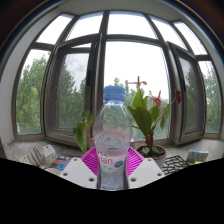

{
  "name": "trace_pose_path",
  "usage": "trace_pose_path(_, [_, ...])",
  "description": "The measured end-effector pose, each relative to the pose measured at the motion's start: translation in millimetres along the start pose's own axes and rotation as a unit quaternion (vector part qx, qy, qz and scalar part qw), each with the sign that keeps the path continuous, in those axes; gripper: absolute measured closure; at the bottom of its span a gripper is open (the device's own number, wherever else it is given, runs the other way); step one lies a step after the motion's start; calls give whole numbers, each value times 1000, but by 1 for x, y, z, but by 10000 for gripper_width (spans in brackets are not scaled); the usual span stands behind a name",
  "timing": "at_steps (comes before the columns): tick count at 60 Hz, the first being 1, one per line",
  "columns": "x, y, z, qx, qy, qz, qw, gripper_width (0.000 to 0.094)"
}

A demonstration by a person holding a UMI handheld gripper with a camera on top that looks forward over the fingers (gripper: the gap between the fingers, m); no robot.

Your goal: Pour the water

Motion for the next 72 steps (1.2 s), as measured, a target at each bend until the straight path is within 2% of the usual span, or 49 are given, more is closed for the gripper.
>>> trace_pose_path(9, [16,-100,4,20,5,-67,998,637])
trace_pose_path(17, [19,-164,-1,38,13,-114,993,634])
trace_pose_path(19, [19,-159,-3,27,12,-77,997,634])
trace_pose_path(23, [18,-167,-5,11,7,-77,997,628])
trace_pose_path(28, [16,-163,-5,11,1,-77,997,528])
trace_pose_path(32, [16,-163,-5,16,-4,-99,995,424])
trace_pose_path(34, [14,-164,-4,20,-9,-120,993,334])
trace_pose_path(37, [8,-161,-5,28,-13,-139,990,89])
trace_pose_path(38, [6,-159,-6,30,-14,-140,990,76])
trace_pose_path(40, [-1,-154,-6,32,-23,-147,988,107])
trace_pose_path(44, [-16,-142,-9,33,-39,-152,987,75])
trace_pose_path(57, [-101,-104,-41,35,-76,-178,980,79])
trace_pose_path(72, [-187,-92,-77,41,-105,-200,973,80])
Point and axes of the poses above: the point between the fingertips, and its own axes, seen from behind it with the camera up: z to the right, y up, x forward, the way the camera looks, the point moved 10 cm from there along -x, backward, against the way the camera looks, and after that the axes turned 10 degrees about y, right-handed, at the moved point
